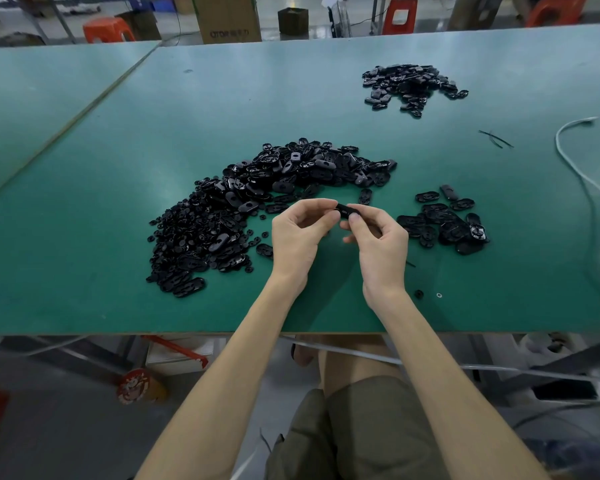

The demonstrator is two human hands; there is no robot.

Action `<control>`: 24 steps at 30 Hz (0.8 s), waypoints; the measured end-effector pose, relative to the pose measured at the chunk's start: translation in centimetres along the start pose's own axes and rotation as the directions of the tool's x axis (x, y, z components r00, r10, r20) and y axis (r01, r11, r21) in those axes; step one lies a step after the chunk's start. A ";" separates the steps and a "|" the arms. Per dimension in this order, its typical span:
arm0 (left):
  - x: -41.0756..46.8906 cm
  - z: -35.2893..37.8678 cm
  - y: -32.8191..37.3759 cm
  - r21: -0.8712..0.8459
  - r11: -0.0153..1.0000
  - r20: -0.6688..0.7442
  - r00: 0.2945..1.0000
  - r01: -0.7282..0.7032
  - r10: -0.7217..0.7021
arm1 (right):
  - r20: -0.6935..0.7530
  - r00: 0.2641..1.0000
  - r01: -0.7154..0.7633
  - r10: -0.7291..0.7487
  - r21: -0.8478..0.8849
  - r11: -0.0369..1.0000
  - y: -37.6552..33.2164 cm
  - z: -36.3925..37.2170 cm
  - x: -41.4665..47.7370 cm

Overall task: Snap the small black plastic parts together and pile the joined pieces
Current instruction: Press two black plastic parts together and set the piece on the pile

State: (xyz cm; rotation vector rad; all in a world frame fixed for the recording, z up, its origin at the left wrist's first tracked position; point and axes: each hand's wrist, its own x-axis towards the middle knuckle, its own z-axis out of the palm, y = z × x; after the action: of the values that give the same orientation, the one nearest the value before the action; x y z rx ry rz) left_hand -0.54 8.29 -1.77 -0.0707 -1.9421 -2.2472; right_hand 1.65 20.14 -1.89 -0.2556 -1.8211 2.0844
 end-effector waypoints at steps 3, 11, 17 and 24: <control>0.0 0.0 -0.1 0.030 1.000 0.001 1.000 -0.004 0.004 | 0.006 1.000 -0.006 0.006 0.009 1.000 0.0 0.0 0.0; -0.2 0.1 0.0 0.090 0.995 -0.008 0.999 -0.037 0.038 | 0.044 0.999 -0.015 0.014 0.022 1.000 0.0 0.0 -0.1; -0.2 0.0 0.0 0.092 0.995 -0.013 0.999 -0.032 0.033 | 0.079 0.997 -0.022 0.019 0.038 0.999 0.0 0.0 -0.1; -0.1 0.0 0.0 0.118 0.993 -0.041 0.999 -0.016 0.021 | 0.112 0.993 -0.039 0.032 0.065 0.997 -0.1 -0.2 -0.1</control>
State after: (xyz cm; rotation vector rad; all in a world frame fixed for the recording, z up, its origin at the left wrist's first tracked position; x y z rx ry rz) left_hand -0.40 8.28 -1.82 -0.0252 -2.0382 -2.1002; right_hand 1.77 20.27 -1.83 -0.1586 -1.8166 2.2207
